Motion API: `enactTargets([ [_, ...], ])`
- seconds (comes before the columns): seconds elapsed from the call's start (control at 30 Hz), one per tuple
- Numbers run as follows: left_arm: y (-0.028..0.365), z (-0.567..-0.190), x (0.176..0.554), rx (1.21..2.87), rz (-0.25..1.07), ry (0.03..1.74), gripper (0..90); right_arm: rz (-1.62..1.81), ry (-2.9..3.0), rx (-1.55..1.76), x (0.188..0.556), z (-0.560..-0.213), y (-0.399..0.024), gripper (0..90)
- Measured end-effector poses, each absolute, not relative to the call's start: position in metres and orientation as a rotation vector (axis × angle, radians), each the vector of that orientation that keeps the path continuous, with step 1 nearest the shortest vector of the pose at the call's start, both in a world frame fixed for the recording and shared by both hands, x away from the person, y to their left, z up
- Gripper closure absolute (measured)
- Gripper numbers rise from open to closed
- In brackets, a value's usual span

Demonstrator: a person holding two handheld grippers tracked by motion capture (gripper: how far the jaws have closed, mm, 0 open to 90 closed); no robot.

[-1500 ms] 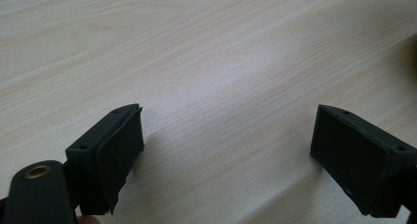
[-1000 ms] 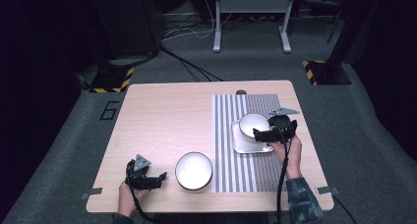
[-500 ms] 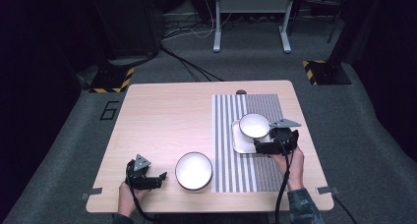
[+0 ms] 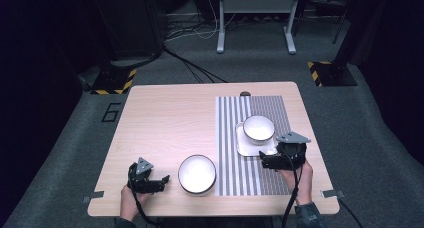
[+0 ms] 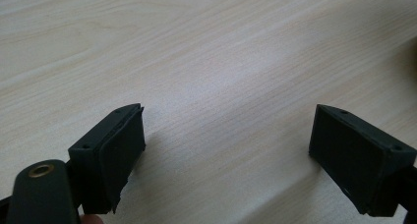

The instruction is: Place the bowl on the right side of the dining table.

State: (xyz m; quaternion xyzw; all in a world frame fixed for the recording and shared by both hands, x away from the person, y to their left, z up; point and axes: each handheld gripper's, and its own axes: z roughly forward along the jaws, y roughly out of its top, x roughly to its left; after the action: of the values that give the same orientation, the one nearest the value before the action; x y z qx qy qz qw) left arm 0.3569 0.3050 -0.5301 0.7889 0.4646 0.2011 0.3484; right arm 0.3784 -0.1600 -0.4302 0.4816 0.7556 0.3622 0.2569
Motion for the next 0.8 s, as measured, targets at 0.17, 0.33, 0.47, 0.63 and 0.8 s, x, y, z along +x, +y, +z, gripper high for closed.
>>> enactTargets([
  [0.17,0.305,-0.530,0.357,2.045,0.522,1.204,13.0,0.992,2.046,1.284,0.363,-0.432,-0.161,0.0],
  [0.33,0.305,-0.530,0.357,2.045,0.521,1.203,13.1,1.001,2.027,1.306,0.354,-0.439,-0.167,0.2],
  [0.47,0.305,-0.530,0.357,2.043,0.520,1.204,13.3,0.997,2.018,1.340,0.348,-0.450,-0.174,0.7],
  [0.63,0.305,-0.530,0.357,2.042,0.521,1.205,13.4,0.985,2.011,1.402,0.343,-0.465,-0.185,0.7],
  [0.8,0.305,-0.530,0.357,2.042,0.520,1.204,13.4,0.984,1.977,1.471,0.343,-0.483,-0.199,2.1],
])
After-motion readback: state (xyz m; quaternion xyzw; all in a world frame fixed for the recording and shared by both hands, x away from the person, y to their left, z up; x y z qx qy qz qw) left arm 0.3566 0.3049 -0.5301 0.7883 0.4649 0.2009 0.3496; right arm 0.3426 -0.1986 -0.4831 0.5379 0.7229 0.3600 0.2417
